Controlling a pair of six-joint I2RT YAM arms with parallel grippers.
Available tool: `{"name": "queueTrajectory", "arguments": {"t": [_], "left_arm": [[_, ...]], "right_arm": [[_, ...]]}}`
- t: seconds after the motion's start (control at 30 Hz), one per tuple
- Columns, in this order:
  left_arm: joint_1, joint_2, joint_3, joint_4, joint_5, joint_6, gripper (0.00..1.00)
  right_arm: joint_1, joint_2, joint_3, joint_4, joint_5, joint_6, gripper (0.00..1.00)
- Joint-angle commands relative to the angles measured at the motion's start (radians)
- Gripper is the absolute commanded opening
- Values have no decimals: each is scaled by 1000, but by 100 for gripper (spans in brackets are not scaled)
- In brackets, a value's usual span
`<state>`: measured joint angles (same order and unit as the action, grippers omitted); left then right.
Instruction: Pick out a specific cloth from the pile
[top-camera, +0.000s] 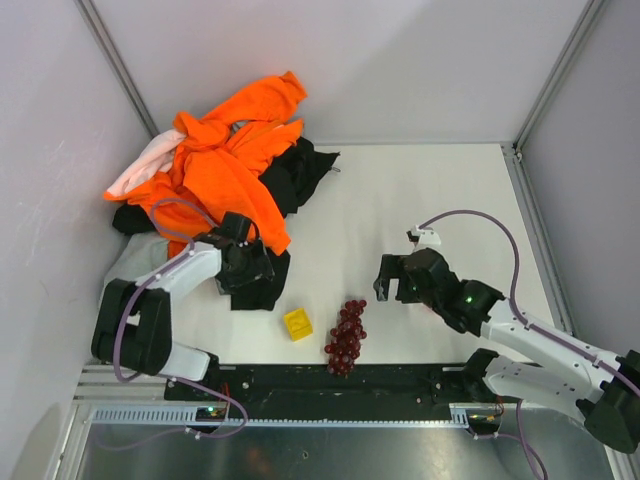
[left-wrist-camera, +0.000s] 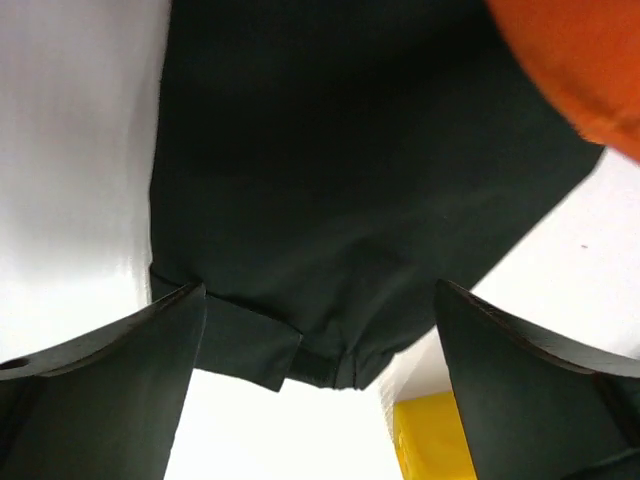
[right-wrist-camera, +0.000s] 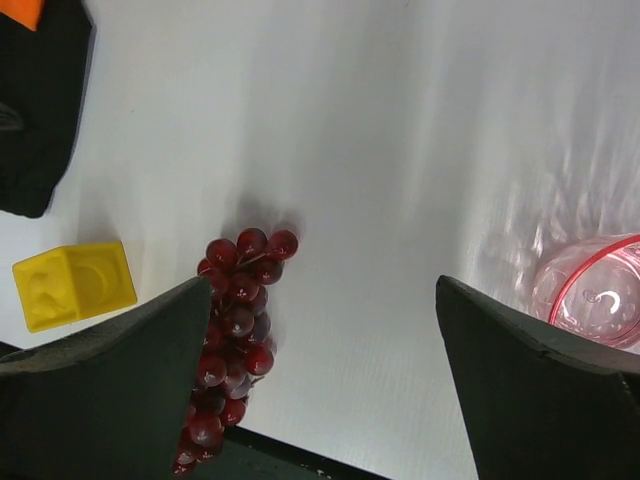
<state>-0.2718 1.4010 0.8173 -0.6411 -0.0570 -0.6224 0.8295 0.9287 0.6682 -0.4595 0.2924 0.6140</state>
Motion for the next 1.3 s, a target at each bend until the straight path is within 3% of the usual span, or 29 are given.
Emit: {"name": "queueTrajectory", "arguments": {"t": [0.0,0.1,0.17,0.33,0.43,0.67,0.77,0.8,0.87,0.93,0.97,1.07,1.27], "left_arm": [[3,57,-50,122,76,-41,100],[3,77,-83,166,84,-44,100],[3,82,-99,195,96,-46,93],[3,16,-132,243,108,-48,57],[3,-70,-138,254,103,-45,42],[13,-265,-109,300,72,-47,35],[26,-281,-104,349,79,-54,37],[30,-274,-101,361,81,-55,41],[36,-244,-89,373,80,-55,60],[39,-209,-78,376,75,-58,86],[40,-194,-73,377,73,-62,93],[42,-161,-73,376,64,-79,99],[44,-129,-105,377,-2,-109,100]], "right_arm": [[7,-40,-9,-16,36,7,99],[5,-53,-17,-15,37,7,99],[5,-56,-21,-12,36,5,99],[5,-57,-21,-7,35,-1,99],[5,-56,-21,-5,37,-5,99],[5,-39,-22,6,36,-14,99],[5,-27,-22,11,32,-20,99],[5,-23,-21,12,33,-22,99],[5,-18,-22,12,33,-25,99],[5,-15,-21,10,32,-29,99],[5,-14,-23,9,33,-31,99],[5,-12,-23,6,33,-36,99],[5,-4,-22,5,36,-47,99]]}}
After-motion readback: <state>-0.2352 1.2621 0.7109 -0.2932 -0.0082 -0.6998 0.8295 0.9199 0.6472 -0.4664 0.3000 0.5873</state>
